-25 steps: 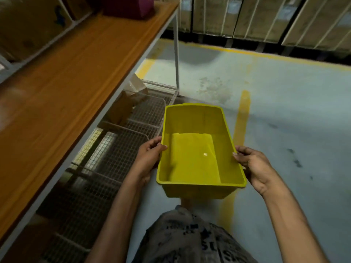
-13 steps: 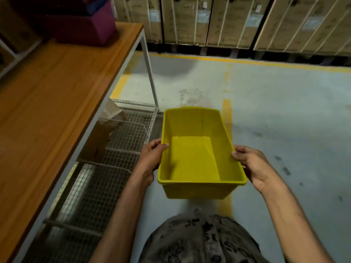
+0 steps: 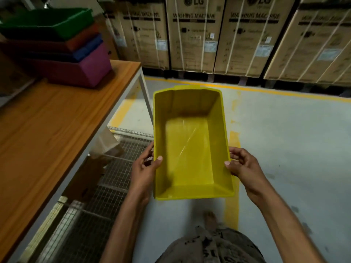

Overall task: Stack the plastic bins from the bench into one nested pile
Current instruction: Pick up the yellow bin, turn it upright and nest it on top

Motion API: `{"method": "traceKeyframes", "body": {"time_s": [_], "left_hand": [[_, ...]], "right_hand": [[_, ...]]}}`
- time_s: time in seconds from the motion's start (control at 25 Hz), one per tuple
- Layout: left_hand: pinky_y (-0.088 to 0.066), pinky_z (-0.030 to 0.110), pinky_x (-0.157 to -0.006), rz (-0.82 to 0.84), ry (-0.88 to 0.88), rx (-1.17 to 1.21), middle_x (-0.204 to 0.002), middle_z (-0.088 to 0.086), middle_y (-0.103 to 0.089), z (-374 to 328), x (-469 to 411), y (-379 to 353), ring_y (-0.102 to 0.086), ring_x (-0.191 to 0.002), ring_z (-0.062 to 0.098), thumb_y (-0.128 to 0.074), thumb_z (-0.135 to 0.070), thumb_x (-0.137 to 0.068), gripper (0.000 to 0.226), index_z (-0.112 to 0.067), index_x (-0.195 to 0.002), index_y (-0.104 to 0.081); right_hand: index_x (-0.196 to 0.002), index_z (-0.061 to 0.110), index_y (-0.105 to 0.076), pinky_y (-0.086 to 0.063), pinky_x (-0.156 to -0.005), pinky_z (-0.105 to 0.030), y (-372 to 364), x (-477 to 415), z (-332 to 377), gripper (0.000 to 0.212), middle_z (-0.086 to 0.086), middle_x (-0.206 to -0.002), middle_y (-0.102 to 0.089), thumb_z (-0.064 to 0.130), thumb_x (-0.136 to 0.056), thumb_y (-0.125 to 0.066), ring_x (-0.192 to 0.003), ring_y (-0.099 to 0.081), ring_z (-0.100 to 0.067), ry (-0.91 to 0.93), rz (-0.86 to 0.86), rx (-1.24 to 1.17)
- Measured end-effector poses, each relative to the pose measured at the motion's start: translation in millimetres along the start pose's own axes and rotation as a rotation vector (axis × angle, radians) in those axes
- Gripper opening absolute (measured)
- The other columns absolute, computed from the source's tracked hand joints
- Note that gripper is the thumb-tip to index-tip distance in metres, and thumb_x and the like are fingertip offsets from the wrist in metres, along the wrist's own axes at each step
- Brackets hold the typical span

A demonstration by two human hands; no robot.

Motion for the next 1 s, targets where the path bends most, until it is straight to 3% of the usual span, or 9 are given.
{"method": "traceKeyframes", "body": {"time_s": [0.12,0.2,0.4,0.56,0.68,0.76,0.88,1.0], "left_hand": [[-0.045,0.053,-0.113,-0.077,-0.059,-0.002,-0.146,0.005,-0.061,-30,-45,-35,-0.058,-0.132,0.023,-0.067,0.002,-0.092,0.063,-0.023,-0.149,-0.053],[-0.047,0.051,-0.112,-0.143,-0.11,-0.012,-0.143,0.006,-0.062,-52,-66,-52,-0.06,-0.129,0.021,-0.069,0.002,-0.091,0.064,-0.024,-0.147,-0.054],[-0.05,0.036,-0.1,-0.238,-0.239,-0.073,-0.134,-0.019,-0.058,-104,-111,-76,-0.056,-0.12,0.002,-0.071,-0.006,-0.092,0.062,-0.05,-0.131,-0.053],[-0.048,0.053,-0.107,-0.318,-0.311,-0.101,-0.151,-0.013,-0.053,-130,-156,-71,-0.05,-0.139,0.016,-0.073,-0.013,-0.093,0.063,-0.058,-0.132,-0.057],[-0.05,0.056,-0.105,-0.404,-0.366,-0.071,-0.146,-0.014,-0.057,-144,-199,-55,-0.053,-0.135,0.013,-0.077,-0.019,-0.089,0.061,-0.054,-0.136,-0.059],[-0.053,0.048,-0.104,-0.465,-0.398,-0.046,-0.144,-0.016,-0.058,-158,-223,-45,-0.054,-0.129,0.002,-0.075,-0.013,-0.091,0.062,-0.054,-0.135,-0.058],[-0.054,0.024,-0.093,-0.491,-0.465,-0.024,-0.139,-0.016,-0.06,-185,-254,-37,-0.058,-0.119,-0.009,-0.073,-0.012,-0.091,0.061,-0.051,-0.135,-0.057],[-0.056,0.016,-0.085,-0.554,-0.527,-0.026,-0.133,-0.012,-0.062,-206,-282,-29,-0.063,-0.114,-0.007,-0.071,-0.004,-0.091,0.061,-0.047,-0.133,-0.058]], "right_hand": [[-0.116,0.024,-0.06,-0.052,-0.069,-0.026,9,-69,39,0.041,-0.003,-0.112,-0.066,-0.011,-0.094,-0.061,-0.095,-0.064,-0.021,0.069,0.081,0.064],[-0.112,0.03,-0.059,-0.052,-0.074,-0.029,10,-108,64,0.044,-0.001,-0.111,-0.066,-0.009,-0.094,-0.063,-0.098,-0.063,-0.023,0.123,0.105,0.112],[-0.116,0.031,-0.057,-0.051,-0.078,-0.028,-5,-199,120,0.042,0.001,-0.117,-0.065,-0.005,-0.095,-0.063,-0.106,-0.062,-0.022,0.243,0.192,0.18],[-0.113,0.032,-0.059,-0.05,-0.079,-0.027,-40,-266,150,0.045,0.001,-0.114,-0.066,-0.008,-0.093,-0.064,-0.105,-0.061,-0.023,0.289,0.258,0.155],[-0.116,0.029,-0.061,-0.051,-0.081,-0.031,-75,-310,171,0.044,0.0,-0.114,-0.067,-0.008,-0.092,-0.066,-0.107,-0.061,-0.024,0.312,0.281,0.134],[-0.117,0.029,-0.061,-0.052,-0.08,-0.03,-99,-335,191,0.044,0.002,-0.116,-0.068,-0.007,-0.092,-0.066,-0.108,-0.062,-0.024,0.35,0.307,0.127],[-0.115,0.031,-0.062,-0.053,-0.076,-0.024,-129,-363,227,0.045,0.006,-0.116,-0.069,-0.007,-0.092,-0.066,-0.108,-0.063,-0.02,0.439,0.34,0.096],[-0.112,0.04,-0.061,-0.051,-0.072,-0.017,-155,-383,261,0.049,0.011,-0.117,-0.068,-0.005,-0.093,-0.066,-0.105,-0.063,-0.01,0.527,0.349,0.108]]}}
Point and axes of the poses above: each hand's wrist, its own x-axis away from the middle knuckle, its own y-axis out of the back of the hand, z = x × y, the point moved 2 cm from there along -x, towards the middle knuckle
